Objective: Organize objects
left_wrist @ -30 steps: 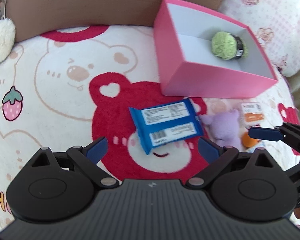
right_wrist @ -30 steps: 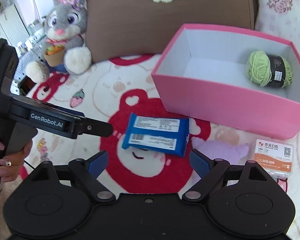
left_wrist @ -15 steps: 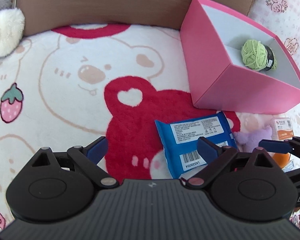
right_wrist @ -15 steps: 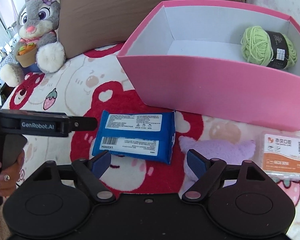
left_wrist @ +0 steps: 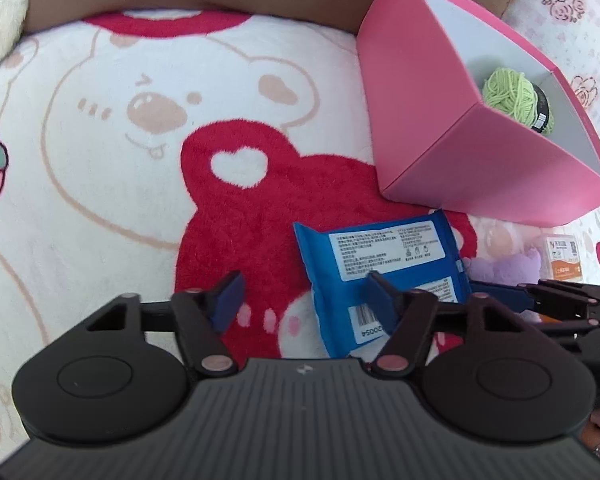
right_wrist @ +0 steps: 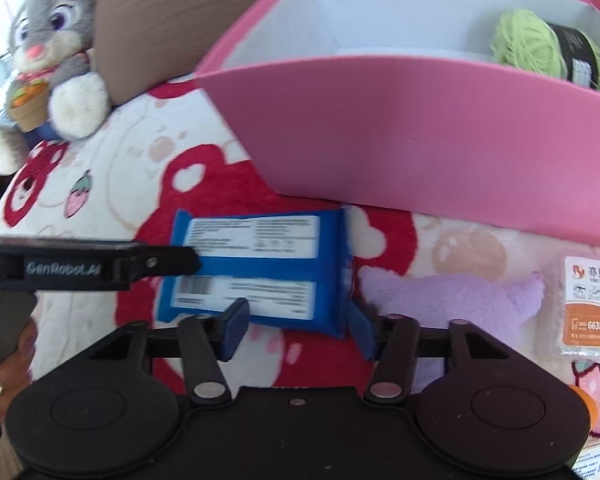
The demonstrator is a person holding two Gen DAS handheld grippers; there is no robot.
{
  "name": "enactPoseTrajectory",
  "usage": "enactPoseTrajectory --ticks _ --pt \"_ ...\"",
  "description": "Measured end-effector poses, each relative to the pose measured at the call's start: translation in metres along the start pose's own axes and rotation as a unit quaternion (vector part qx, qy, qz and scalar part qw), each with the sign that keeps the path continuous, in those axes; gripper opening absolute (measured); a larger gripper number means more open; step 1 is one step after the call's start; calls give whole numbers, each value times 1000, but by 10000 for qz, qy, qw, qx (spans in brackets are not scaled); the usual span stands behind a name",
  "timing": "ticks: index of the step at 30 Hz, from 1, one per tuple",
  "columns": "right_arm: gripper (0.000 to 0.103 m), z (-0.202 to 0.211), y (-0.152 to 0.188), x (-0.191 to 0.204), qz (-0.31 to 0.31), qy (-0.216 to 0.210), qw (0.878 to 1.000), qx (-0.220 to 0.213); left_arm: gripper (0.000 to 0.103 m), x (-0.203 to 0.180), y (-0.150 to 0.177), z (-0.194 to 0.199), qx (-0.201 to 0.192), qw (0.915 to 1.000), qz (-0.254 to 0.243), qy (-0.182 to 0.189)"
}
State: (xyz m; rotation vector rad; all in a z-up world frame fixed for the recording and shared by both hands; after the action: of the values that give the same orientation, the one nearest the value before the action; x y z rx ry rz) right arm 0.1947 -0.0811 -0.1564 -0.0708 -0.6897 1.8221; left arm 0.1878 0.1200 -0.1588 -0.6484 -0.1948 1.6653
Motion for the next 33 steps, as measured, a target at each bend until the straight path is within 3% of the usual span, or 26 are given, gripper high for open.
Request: enactPoseTrajectory --ticks 3,8,11,16,21,25,33 --pt "52 -2 2 -6 -291 -173 9994 28 52 1 0 -1 -1 9999 67 117" --pt "52 -6 1 -3 -205 -119 9997 -19 37 0 2 -5 53 9995 157 267" --pt "49 -10 -4 -2 -121 -92 9998 -94 29 2 6 -11 215 9969 462 593" --pt "44 -14 -6 3 59 -61 9999 -111 27 -2 10 -12 206 9963 541 632" --pt "44 -15 -4 5 206 8 9997 -150 26 -20 13 -9 -16 9998 -66 204" --pt "44 -16 -3 6 291 56 9994 -199 25 -27 14 -9 -108 9996 -245 36" --pt "43 -13 0 8 342 75 9989 -322 26 -23 12 -9 -15 9998 -56 182"
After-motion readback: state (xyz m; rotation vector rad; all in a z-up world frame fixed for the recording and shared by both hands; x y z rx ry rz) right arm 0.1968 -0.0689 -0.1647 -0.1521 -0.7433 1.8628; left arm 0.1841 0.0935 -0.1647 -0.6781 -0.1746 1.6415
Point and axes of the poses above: each gripper's, at about its wrist camera, not at the fingertips, and z roughly against the way its jaws point, x to its left, y to its underside, the point moved 4 cm from there along -z, roughly the way its jaws point, and after that the axes turned 1 degree about -z, right-handed, at the moved point
